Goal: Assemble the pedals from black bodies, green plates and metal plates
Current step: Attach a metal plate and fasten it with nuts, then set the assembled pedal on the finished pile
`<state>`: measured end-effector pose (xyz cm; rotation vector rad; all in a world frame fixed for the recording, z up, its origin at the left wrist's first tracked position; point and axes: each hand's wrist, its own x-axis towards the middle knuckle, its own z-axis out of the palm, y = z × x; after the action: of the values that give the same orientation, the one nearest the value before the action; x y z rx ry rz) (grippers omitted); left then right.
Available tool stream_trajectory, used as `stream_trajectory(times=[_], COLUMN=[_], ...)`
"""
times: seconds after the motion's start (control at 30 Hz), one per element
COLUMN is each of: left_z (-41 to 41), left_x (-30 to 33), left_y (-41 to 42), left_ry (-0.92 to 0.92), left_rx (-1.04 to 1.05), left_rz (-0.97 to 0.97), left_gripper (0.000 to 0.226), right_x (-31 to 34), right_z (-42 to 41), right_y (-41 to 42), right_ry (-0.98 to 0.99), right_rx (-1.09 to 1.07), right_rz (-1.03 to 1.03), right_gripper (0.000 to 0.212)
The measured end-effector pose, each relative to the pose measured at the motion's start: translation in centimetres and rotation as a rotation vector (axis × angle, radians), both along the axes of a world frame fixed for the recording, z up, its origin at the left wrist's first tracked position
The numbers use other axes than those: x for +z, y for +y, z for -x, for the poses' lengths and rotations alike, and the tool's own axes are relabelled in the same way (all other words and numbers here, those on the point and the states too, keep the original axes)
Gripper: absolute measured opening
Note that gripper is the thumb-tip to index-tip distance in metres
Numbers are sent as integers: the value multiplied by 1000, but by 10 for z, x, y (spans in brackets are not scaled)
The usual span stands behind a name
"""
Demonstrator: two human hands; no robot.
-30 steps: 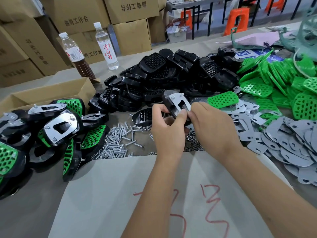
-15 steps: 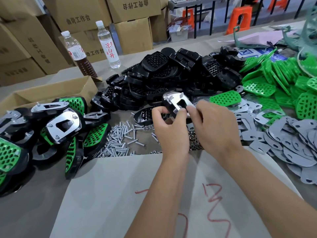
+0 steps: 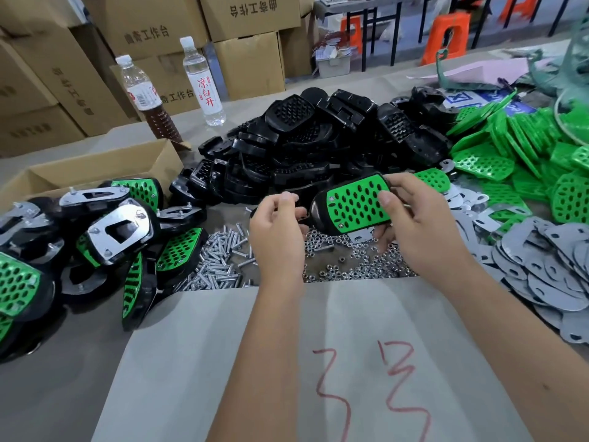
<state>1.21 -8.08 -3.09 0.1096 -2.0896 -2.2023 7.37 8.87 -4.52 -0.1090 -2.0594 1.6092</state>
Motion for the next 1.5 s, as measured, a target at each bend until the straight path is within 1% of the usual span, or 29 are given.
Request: stream_trajectory(times=[0.07,0.13,0.17,0.2,0.3,0.37,0.47,0.63,0.77,0.87,0.97,1.03,1.07,1.1,1.13,1.17,1.2,1.27,1.37,1.4,1.43,1.5], left_z=[0,-2,-3,-3,-4,-4,-3,-2,-5,-1,3,4,5,6,8,10,13,17,21,21,21,22], left_x=[2,2,2,1,-3,-5,-6,-6,2,11,17,22,26,31,36,42,47,59,70,71,72,71], left_y=[2,6,7,8,9,10,11,12,6,-10,-30,-42,-49,-56,-62,-70,-77,-92,-111,-118,-123,-133], left_ry=[-35,-36,-23,-4,67,96,80,28,3,-27,-81,-84,-74,-62,-47,-23,9,98,218,235,249,269], left_rx=[-82,-160,-192,-221,-266,-255,-204,-146,-154,-136,-102,-37,2,38,71,116,169,305,592,694,774,858], left_rz=[-30,-25,-23,-12,50,82,75,44,-31,-92,-134,-125,-123,-124,-112,-73,-3,121,203,214,184,55], left_gripper=[31,40,40,37,18,11,12,19,13,12,24,31,34,37,38,36,30,18,17,20,22,26], right_x=[0,1,0,0,0,2,5,9,11,17,29,37,40,43,45,47,48,53,71,78,85,94], right_z=[1,2,2,2,2,2,0,0,2,6,17,27,34,41,48,55,61,74,91,98,104,120], right_y=[2,3,3,3,3,2,-2,-4,-15,-30,-45,-56,-63,-70,-76,-86,-94,-118,-166,-183,-199,-227], right_ry=[-15,-33,-45,-53,-49,-30,-13,-54,-6,31,51,65,65,61,51,37,25,26,125,189,243,269], right_rx=[33,56,61,60,32,10,-3,-13,-33,-5,63,102,111,116,130,156,183,233,302,303,286,310], right_rz=[72,116,125,131,105,38,-26,-32,-26,-37,-76,-72,-68,-68,-61,-29,23,128,192,143,47,-273], right_gripper=[15,16,17,18,18,20,18,8,9,19,32,44,46,41,31,21,17,19,20,19,21,30])
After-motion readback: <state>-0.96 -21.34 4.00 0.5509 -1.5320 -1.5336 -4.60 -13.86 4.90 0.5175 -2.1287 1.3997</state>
